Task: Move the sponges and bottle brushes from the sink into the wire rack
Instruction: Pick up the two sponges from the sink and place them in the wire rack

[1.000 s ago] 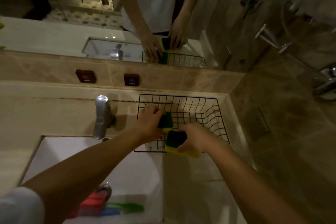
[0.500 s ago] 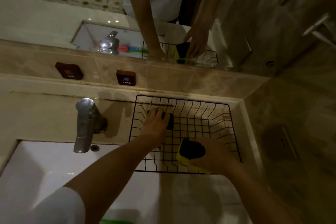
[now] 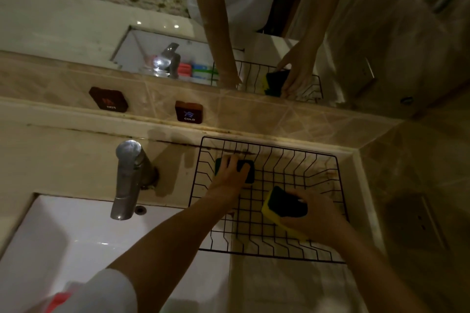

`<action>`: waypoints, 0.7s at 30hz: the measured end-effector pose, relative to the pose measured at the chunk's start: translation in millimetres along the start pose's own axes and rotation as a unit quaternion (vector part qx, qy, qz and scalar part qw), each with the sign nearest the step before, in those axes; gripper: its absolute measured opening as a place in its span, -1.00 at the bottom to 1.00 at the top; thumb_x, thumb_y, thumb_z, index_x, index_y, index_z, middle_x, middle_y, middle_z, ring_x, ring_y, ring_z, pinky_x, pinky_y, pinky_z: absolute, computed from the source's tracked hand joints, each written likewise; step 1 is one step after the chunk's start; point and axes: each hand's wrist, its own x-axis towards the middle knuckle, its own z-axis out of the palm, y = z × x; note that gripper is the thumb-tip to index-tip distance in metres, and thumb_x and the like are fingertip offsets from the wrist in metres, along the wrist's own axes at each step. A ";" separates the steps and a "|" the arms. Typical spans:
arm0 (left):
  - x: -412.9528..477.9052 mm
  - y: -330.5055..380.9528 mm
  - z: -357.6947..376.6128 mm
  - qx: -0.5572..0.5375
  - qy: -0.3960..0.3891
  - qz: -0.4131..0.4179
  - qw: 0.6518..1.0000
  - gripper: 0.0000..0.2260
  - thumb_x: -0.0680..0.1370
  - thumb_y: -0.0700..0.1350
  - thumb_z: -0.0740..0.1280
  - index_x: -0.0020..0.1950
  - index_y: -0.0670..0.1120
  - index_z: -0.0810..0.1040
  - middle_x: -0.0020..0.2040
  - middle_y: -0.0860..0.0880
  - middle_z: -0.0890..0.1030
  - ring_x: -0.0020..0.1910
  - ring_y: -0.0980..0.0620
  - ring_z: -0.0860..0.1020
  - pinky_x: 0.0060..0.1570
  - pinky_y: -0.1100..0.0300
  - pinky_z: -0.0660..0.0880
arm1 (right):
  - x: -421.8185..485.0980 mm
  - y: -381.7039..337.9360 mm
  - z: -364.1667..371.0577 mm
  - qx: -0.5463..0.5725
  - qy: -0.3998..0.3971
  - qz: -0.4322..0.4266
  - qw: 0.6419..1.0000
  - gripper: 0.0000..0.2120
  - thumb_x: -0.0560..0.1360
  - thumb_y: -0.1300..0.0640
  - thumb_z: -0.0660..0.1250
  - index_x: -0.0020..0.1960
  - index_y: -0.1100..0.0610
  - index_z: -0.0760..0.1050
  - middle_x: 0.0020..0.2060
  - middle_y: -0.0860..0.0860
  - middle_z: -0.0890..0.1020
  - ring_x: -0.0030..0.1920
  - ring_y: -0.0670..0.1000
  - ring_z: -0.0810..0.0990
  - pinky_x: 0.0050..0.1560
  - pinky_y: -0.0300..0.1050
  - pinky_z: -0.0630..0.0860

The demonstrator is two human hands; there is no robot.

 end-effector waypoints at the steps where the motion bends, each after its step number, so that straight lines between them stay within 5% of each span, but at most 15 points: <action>1: -0.3 -0.3 -1.8 0.007 0.006 0.007 1.000 -0.33 0.32 -0.31 0.43 0.38 -0.10 0.28 0.44 -0.22 0.21 0.41 -0.26 0.13 0.14 -0.18 0.51 | 1.9 -1.5 -0.4 0.000 -0.002 -0.003 1.000 -0.39 0.32 -0.06 0.51 0.33 -0.07 0.44 -0.03 -0.17 0.56 -0.09 -0.22 0.55 -0.22 -0.32 0.58; 7: -11.7 3.4 -21.7 0.112 0.004 0.017 0.994 -0.37 0.36 -0.17 0.44 0.40 -0.07 0.31 0.39 -0.14 0.36 0.37 -0.25 0.25 0.45 -0.13 0.14 | 17.9 -19.4 -6.1 -0.029 0.006 -0.028 0.999 -0.50 0.33 -0.05 0.51 0.23 -0.01 0.50 -0.04 -0.09 0.60 -0.03 -0.05 0.59 -0.02 -0.04 0.62; 9: -24.3 2.0 -27.3 0.104 0.062 0.013 0.993 -0.44 0.37 -0.17 0.43 0.36 -0.08 0.39 0.35 -0.15 0.44 0.35 -0.26 0.30 0.43 -0.17 0.16 | 24.9 -29.5 -7.1 -0.036 0.005 -0.047 0.998 -0.57 0.33 -0.06 0.50 0.15 0.00 0.53 -0.10 -0.09 0.62 -0.05 -0.01 0.60 -0.05 0.05 0.62; 11: -37.7 -3.7 -31.4 0.102 0.142 -0.025 0.984 -0.42 0.33 -0.17 0.47 0.34 -0.11 0.42 0.33 -0.21 0.47 0.31 -0.30 0.37 0.33 -0.23 0.27 | 33.3 -43.7 -7.0 -0.045 0.008 -0.057 0.997 -0.58 0.30 -0.14 0.46 0.09 -0.01 0.54 -0.19 -0.13 0.58 -0.10 -0.01 0.61 -0.09 0.02 0.60; 14: -54.9 -17.4 -32.8 0.043 0.155 -0.143 0.976 -0.21 0.33 -0.17 0.47 0.48 -0.12 0.16 0.45 -0.30 0.28 0.34 -0.35 0.34 0.27 -0.25 0.39 | 48.7 -65.8 -3.0 -0.060 0.015 -0.089 0.994 -0.42 0.17 -0.34 0.29 0.07 -0.02 0.54 -0.21 -0.12 0.57 -0.16 -0.03 0.59 -0.19 -0.09 0.53; 17: -63.9 -30.1 -27.2 -0.138 0.155 -0.217 0.954 -0.15 0.43 -0.20 0.41 0.51 0.01 -0.11 0.48 -0.28 0.18 0.16 -0.30 0.51 -0.01 -0.12 0.58 | 66.1 -82.5 5.6 -0.091 0.016 -0.103 0.990 -0.55 0.32 -0.06 0.42 0.19 -0.03 0.52 -0.07 0.00 0.66 -0.08 0.03 0.63 -0.11 0.03 0.63; 21: -65.3 -31.0 -21.1 -0.237 0.142 -0.223 0.935 -0.24 0.48 -0.24 0.35 0.47 0.04 -0.09 0.17 -0.21 0.49 -0.14 -0.07 0.57 -0.21 0.04 0.58 | 84.4 -92.7 19.9 -0.098 0.025 -0.119 0.988 -0.58 0.38 0.05 0.43 0.22 0.00 0.49 0.01 0.07 0.66 -0.01 0.10 0.63 -0.06 0.08 0.64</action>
